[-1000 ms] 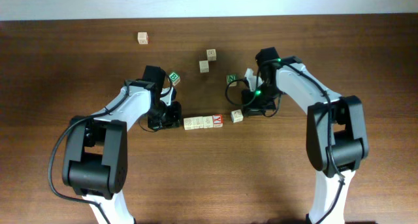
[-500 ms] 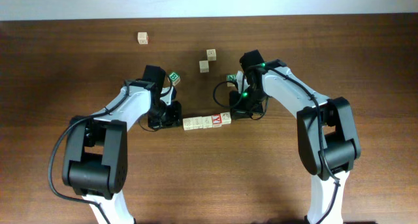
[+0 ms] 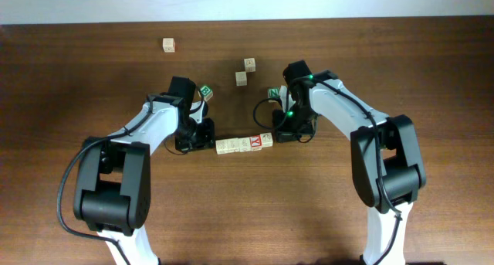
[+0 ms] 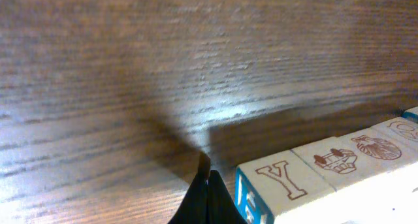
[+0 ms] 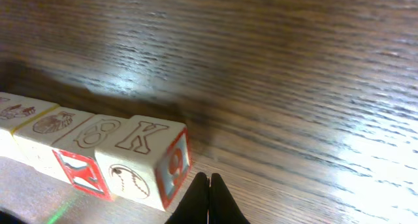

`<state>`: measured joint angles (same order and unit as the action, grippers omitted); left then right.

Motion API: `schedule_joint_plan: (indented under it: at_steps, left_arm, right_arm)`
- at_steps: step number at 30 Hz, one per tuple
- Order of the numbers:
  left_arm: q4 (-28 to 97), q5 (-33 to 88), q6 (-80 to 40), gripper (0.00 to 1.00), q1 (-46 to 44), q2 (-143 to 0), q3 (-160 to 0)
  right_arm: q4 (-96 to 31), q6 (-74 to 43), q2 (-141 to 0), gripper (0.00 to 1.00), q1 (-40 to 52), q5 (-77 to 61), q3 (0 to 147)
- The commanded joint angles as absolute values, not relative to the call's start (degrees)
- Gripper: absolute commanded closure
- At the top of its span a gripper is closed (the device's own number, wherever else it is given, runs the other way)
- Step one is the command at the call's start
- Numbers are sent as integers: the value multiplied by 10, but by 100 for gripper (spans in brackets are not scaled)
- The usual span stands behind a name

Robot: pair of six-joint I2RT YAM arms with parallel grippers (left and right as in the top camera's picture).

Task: Rotate 5 blocks
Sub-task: 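Raise the right gripper and move the left gripper to the row's left end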

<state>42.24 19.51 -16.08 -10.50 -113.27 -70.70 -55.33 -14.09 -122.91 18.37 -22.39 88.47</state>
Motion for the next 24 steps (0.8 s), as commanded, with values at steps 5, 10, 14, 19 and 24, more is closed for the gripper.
schedule_joint_plan:
  at_steps: [5,10,14,19,24]
  left_arm:
    - [488,255,-162,100,-72,-1134,-751]
    - [538,302,-127,100,-38,-1118,-778]
    - [554,280,-106,100,-27,-1046,-791]
    - [532,248,-106,100,-29,-1000,-790]
    - [513,322,-78,100,-30,-1005,-749]
  right_arm:
    - [-566,-21,-1233,96,101,-358,879]
    - [-607,37,-1228,96,53,-416,892]
    - [-671,69,-1202,96,32,-414,935]
    - [-680,82,-1160,95,42,-407,942]
    - [-651,76,-1173,95,64,-390,917]
